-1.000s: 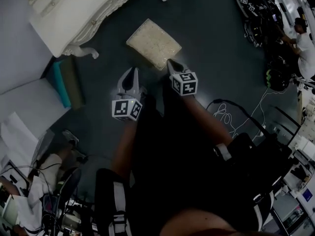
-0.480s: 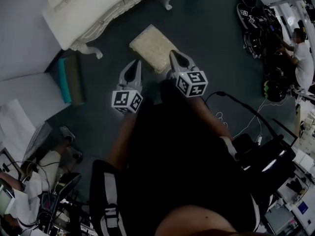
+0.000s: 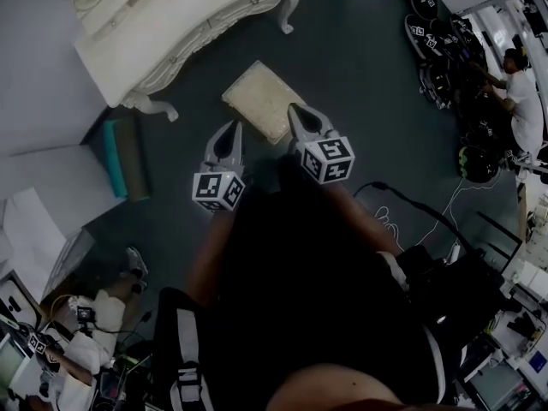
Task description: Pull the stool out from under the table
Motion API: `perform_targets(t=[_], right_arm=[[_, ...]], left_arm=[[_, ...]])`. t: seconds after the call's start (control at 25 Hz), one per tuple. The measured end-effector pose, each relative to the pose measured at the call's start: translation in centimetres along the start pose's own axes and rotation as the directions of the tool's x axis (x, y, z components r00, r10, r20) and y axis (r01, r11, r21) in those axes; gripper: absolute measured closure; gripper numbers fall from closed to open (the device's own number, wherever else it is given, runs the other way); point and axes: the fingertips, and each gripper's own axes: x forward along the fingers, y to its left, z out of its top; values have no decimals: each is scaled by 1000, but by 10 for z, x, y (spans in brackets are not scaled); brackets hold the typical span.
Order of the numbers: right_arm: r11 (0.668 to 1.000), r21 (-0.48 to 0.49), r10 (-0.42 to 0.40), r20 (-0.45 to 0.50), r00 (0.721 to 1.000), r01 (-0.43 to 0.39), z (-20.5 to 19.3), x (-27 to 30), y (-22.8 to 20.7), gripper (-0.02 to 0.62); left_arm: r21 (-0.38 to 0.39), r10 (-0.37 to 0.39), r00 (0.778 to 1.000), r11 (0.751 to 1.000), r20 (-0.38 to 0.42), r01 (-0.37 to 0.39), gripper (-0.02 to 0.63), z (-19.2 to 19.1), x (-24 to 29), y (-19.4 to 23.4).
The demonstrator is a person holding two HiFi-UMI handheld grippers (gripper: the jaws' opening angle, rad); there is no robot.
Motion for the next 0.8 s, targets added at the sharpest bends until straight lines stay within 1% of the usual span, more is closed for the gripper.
perform_targets(t=[0.2,0.4,0.6,0.8], right_arm=[[1000,-5,20,-17,1000,-20,-2,5,5,598],[1000,-13,22,-6,1000,-23,5,6,5,598],[999,-27,27,-2,1000,-27,9,8,4,598],[999,-39,35,-11,999,-35,9,7,4,598]], left_arm=[[-9,9,1000,1000,-14,-9,598,-5,-1,4],[-25,0,1000,1000,-21,-1,597,-6,2,1],[-17,1,1000,1000,-22,-1,598,-7,3,2],[-25,5,1000,1000,-26,-5,597,-7,5,-1]])
